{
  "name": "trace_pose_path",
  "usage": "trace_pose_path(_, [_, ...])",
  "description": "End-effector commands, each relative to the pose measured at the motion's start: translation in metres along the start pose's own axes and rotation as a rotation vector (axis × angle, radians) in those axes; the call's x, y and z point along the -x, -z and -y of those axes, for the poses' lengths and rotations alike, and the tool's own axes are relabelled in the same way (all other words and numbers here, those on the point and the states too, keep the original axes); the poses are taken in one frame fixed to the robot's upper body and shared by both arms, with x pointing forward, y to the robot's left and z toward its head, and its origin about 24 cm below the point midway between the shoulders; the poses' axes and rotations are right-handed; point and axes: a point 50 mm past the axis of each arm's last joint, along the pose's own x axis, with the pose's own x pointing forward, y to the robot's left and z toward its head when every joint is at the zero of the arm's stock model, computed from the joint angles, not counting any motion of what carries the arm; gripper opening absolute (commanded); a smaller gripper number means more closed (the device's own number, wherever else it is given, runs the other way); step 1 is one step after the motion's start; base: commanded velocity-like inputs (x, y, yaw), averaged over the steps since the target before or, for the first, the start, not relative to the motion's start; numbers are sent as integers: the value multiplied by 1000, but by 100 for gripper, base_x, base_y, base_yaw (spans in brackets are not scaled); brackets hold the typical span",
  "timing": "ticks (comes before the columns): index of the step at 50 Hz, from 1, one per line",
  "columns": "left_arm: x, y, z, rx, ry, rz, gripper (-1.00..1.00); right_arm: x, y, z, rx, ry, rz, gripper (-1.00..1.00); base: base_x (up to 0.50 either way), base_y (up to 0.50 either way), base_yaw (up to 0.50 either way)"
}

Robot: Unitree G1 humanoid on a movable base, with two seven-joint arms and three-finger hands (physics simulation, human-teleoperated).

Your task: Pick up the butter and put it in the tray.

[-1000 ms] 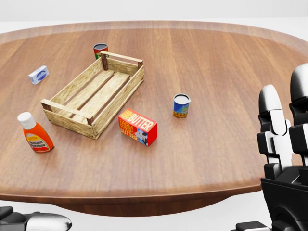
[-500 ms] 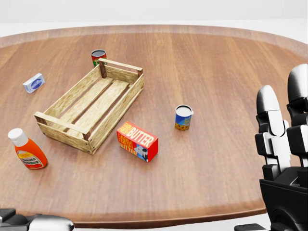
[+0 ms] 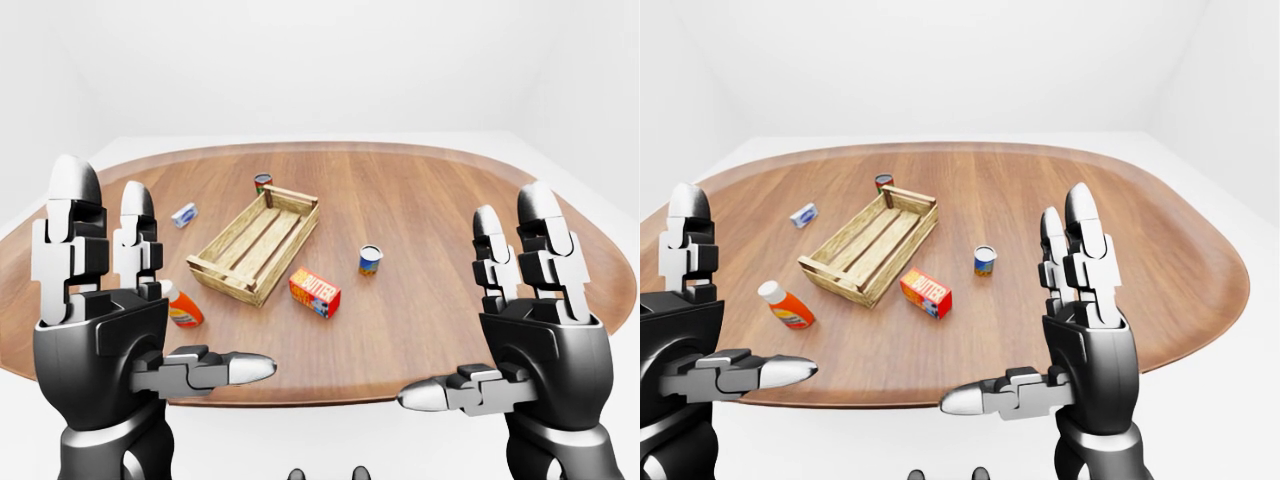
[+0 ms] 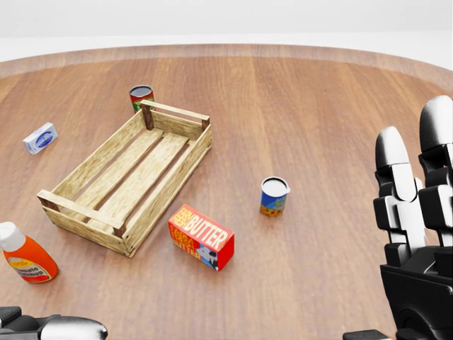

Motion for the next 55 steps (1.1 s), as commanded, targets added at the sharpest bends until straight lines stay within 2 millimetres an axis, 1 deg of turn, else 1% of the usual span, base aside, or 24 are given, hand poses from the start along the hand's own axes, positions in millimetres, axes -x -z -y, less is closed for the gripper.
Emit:
trace_pose_path(1, [-6,27,0,17,-31,-81,100,-6,21,-1,1,1,-59,100,23,0,0])
trace_pose_path(40, [-7,25,0,20,-35,-71,100,-6,22,0,9,11,-62,100,23,0,0])
trace_pose_path(47, [-7,25,0,21,-35,-74,100,-6,23,-1,11,11,-70,100,0,0,0])
trace_pose_path(49, [-7,25,0,21,-34,-75,100,-6,24,-1,41,-1,-77,100,0,0,0])
trace_pose_path(52, [-7,25,0,22,-34,-74,100,-6,25,-1,41,0,-77,100,0,0,0])
trace_pose_path(53, [-7,25,0,22,-34,-74,100,-5,27,-1,83,4,-93,100,0,0,0])
trace_pose_path(55, [-7,25,0,22,-34,-73,100,-5,27,-2,76,-4,-92,100,0,0,0])
